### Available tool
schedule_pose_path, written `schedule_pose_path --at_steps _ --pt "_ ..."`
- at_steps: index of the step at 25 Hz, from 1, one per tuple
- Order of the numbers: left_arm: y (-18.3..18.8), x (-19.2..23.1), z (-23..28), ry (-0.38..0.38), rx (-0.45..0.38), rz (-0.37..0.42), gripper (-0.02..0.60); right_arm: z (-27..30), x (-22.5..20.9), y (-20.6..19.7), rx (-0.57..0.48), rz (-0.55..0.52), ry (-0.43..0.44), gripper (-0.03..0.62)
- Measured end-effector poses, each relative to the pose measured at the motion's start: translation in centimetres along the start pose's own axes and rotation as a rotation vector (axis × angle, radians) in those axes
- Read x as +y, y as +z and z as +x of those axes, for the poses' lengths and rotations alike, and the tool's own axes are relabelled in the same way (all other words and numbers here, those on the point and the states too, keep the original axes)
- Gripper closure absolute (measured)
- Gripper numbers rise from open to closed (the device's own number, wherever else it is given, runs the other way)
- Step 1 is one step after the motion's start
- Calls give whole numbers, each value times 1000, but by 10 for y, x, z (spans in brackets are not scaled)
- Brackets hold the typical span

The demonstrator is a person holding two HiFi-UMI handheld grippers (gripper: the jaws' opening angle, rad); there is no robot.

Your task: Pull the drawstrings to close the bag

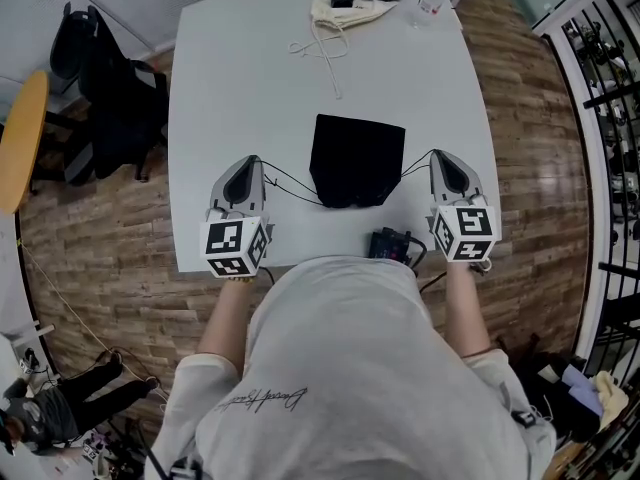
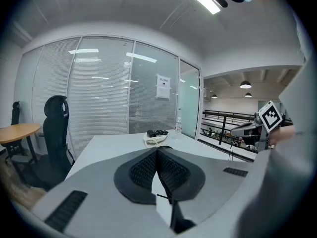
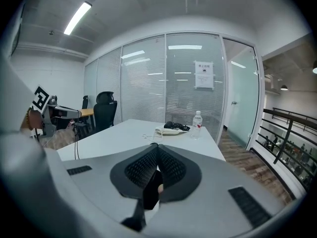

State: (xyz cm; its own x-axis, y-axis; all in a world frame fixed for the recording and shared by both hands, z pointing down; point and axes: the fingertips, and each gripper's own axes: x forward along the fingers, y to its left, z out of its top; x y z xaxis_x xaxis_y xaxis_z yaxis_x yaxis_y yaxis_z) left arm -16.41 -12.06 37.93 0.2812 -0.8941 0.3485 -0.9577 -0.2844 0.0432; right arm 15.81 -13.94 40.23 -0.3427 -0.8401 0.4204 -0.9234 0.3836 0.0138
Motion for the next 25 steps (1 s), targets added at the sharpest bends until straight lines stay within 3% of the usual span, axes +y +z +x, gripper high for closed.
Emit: schedule_pose_path --at_steps 25 --pt "3 -2 3 -8 -4 -1 569 4 7 1 3 3 34 569"
